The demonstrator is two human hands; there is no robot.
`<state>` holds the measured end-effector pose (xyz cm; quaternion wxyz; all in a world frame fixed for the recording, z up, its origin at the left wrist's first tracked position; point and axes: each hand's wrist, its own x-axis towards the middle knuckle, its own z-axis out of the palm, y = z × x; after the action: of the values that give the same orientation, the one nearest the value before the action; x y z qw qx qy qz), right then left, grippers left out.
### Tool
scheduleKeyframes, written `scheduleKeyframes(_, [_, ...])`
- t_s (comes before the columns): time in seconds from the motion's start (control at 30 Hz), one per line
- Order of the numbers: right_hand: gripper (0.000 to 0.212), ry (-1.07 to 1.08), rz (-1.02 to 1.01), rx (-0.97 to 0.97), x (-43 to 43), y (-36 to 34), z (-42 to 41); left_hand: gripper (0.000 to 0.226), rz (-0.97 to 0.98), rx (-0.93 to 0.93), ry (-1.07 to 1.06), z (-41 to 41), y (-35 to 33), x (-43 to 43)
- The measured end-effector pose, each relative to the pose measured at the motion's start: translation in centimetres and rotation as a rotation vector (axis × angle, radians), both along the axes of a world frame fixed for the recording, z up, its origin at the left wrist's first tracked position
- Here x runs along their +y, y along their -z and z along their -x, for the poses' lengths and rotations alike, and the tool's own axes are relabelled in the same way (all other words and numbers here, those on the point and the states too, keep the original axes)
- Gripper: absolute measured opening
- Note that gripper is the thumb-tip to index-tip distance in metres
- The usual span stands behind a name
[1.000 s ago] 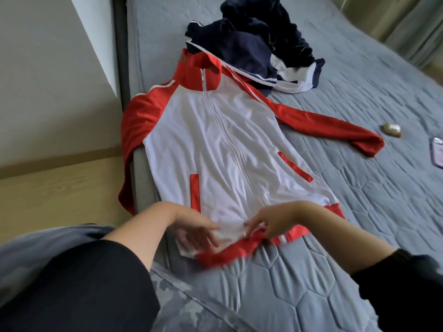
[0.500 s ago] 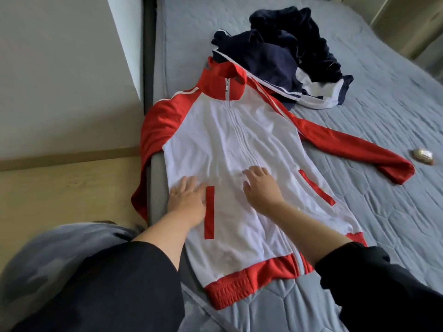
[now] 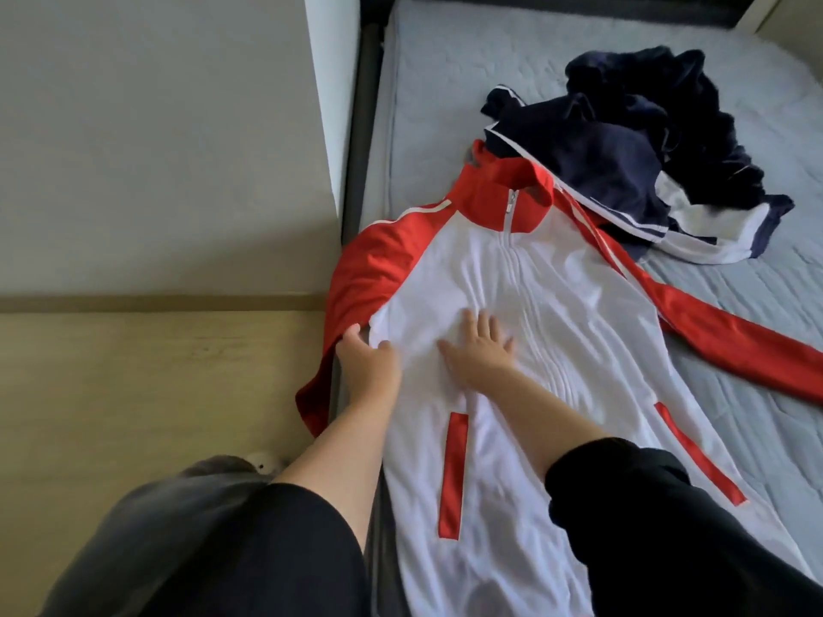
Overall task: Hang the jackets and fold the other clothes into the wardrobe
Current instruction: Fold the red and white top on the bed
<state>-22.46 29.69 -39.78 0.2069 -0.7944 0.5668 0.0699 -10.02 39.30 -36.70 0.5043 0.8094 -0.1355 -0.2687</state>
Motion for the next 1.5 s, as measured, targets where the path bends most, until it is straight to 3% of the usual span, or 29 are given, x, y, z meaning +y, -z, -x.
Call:
scheduleKeyframes(0.1, [0.087,0.033,-0.099,0.08,-1.0,1.8,-1.1,0.034,0.089,0.44,-0.243,-2.1,1.2,-1.3])
scheduleKeyframes(0.23, [0.09,0.035,-0.041,0.074,-0.7,3.3,-1.2,0.017,0.501,0.946,-0.406,-2.9,1.2,-2.8])
scheduleKeyframes(0.4, [0.088,0.024,0.145,-0.033,1.0,4.3,-0.3,0.019,0.744,1.182,-0.436,-4.0,0.5,-3.9])
scheduleKeyframes(0.7, [0.088,0.008,-0.005,0.044,-1.0,4.5,-0.5,0.037,0.946,1.252,-0.51,-7.2,-0.6,-4.9])
scheduleKeyframes(0.9, [0.087,0.005,-0.032,0.042,-1.0,4.4,-0.5,0.024,0.874,1.014,-0.534,-11.2,-3.0,-5.1])
scheduleKeyframes(1.13, [0.089,0.014,-0.078,0.01,-1.4,4.1,-0.5,0.018,0.843,0.813,-0.708,-14.0,-6.8,-5.0])
scheduleKeyframes(1.17, [0.089,0.021,-0.085,-0.009,-1.5,3.9,-0.5,0.026,0.761,0.71,-0.674,-14.0,-7.1,-5.5])
scheduleKeyframes(1.23, [0.088,0.028,-0.084,-0.058,-1.9,3.2,-0.3,0.039,0.462,0.295,-0.582,-12.7,-7.4,-6.5])
scheduleKeyframes(1.3, [0.077,0.075,-0.127,-0.232,-2.1,1.6,0.6,0.04,0.297,-0.201,-0.34,-9.0,-7.3,-7.0])
scheduleKeyframes(1.4, [0.041,0.474,-0.481,-0.987,-2.1,-1.5,3.6,0.042,0.358,-0.887,0.314,-1.2,-5.1,-6.0])
scheduleKeyframes(1.43, [0.036,0.644,-0.583,-1.197,-2.2,-2.6,5.0,0.048,0.312,-1.05,0.606,0.8,-3.4,-5.3])
scheduleKeyframes(1.5, [0.019,0.864,-0.637,-1.47,-2.5,-4.1,9.0,0.055,-0.028,-1.166,1.116,3.8,-0.1,-2.8])
